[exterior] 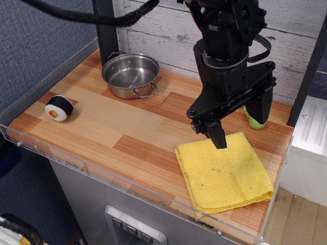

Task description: Put the sushi on the towel

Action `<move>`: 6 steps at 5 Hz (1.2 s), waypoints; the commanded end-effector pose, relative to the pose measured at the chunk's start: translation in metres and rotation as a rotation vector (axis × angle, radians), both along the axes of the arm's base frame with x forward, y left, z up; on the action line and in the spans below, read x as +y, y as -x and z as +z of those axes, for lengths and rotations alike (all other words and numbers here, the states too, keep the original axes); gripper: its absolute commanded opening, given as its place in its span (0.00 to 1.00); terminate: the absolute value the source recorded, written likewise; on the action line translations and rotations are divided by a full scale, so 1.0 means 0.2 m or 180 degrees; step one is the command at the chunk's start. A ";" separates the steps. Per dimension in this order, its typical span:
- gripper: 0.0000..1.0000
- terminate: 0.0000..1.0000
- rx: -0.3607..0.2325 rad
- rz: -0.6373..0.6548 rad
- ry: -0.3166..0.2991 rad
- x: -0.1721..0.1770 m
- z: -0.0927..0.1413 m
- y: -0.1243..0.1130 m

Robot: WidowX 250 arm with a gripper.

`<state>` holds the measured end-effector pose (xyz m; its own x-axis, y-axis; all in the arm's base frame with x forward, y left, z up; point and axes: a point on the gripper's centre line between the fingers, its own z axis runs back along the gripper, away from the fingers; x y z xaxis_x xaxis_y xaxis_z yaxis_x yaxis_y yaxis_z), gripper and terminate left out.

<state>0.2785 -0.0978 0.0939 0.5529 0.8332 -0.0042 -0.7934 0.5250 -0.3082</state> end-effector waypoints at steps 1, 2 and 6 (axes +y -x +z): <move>1.00 0.00 0.0000 0.0000 0.0000 0.00 0.00 0.00; 1.00 0.00 0.0093 0.0467 -0.0088 0.25 0.04 -0.04; 1.00 0.00 0.0075 0.1440 -0.0308 1.07 0.11 -0.02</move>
<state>0.2849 0.1148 0.1018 0.1409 0.9885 0.0556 -0.9638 0.1498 -0.2208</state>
